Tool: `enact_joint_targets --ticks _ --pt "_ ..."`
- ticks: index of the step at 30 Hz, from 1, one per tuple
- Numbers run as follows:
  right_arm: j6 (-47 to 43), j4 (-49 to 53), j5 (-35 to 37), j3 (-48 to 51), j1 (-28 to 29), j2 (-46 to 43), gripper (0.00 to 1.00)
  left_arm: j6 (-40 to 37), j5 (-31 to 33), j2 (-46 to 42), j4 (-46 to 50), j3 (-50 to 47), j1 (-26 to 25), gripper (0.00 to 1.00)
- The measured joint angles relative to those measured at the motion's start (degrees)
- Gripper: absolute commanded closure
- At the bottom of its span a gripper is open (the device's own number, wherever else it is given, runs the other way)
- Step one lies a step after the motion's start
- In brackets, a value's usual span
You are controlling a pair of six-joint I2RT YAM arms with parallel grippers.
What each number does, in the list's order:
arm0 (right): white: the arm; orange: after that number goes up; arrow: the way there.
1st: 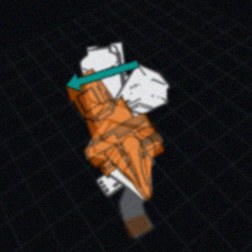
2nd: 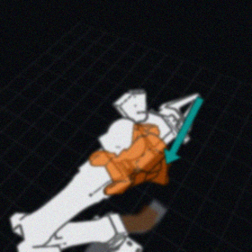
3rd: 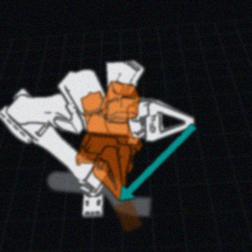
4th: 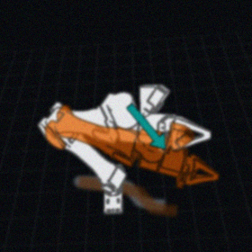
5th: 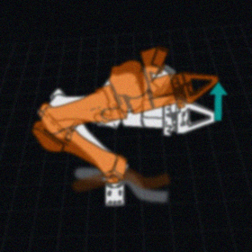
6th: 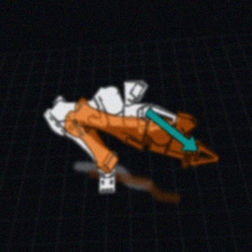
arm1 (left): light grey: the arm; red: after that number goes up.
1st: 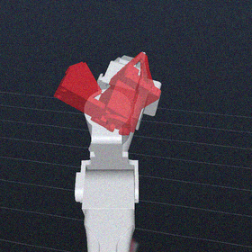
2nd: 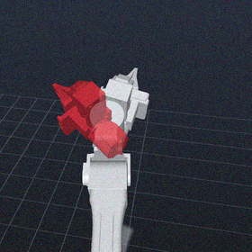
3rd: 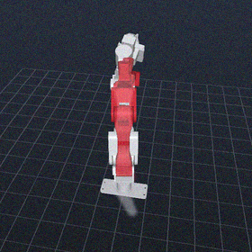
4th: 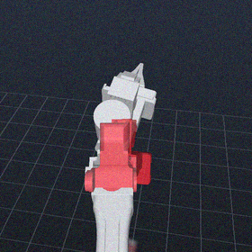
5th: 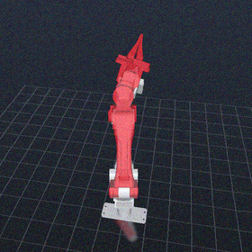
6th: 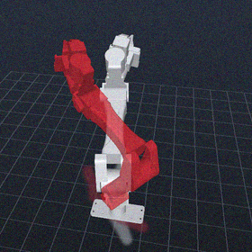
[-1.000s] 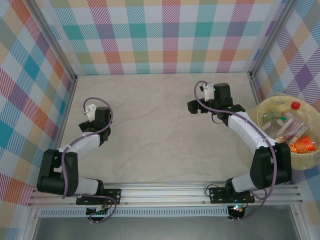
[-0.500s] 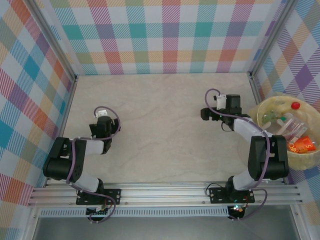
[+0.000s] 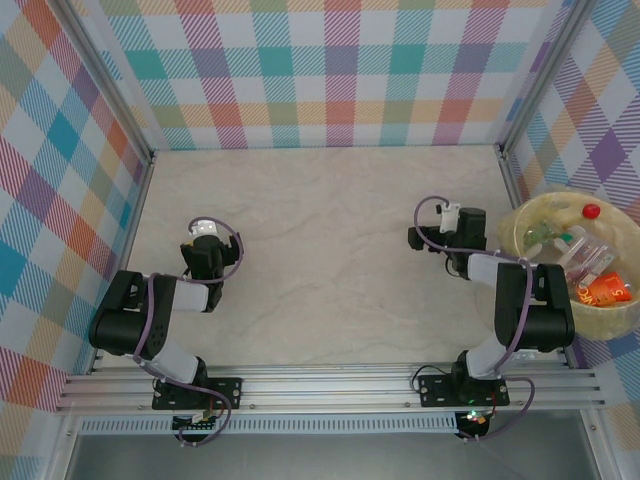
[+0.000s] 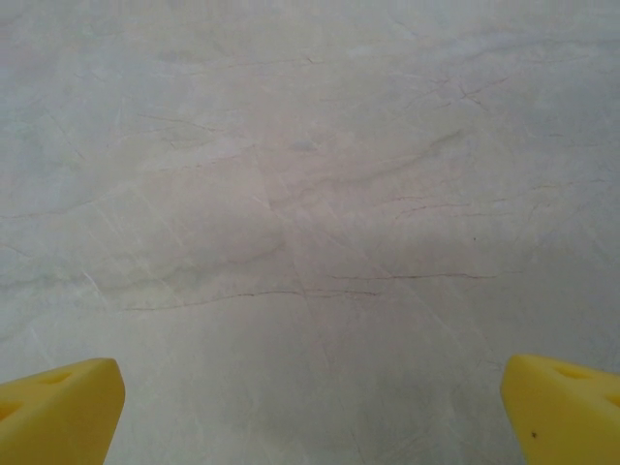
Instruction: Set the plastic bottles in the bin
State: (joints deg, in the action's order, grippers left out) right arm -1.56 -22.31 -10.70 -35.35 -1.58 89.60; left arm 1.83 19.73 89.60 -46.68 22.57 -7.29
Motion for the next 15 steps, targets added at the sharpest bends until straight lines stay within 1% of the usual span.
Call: enact_joint_targets --ticks 4,6,10,15 --pt "1.33 -9.4 -0.09 7.52 -1.4 -2.1 0.0 0.0 0.0 0.0 -0.04 0.0 0.0 0.0" --pt "1.68 -12.5 -0.02 9.64 -1.68 -2.32 0.0 0.02 0.0 0.0 -0.04 0.0 0.0 0.0" --pt "2.23 -19.82 0.13 12.2 -1.73 -2.01 0.0 0.0 0.0 0.0 -0.04 0.0 0.0 0.0" --pt "2.38 -23.19 0.37 12.52 -1.7 -1.95 0.0 0.0 0.0 0.0 -0.07 0.0 0.0 0.0"
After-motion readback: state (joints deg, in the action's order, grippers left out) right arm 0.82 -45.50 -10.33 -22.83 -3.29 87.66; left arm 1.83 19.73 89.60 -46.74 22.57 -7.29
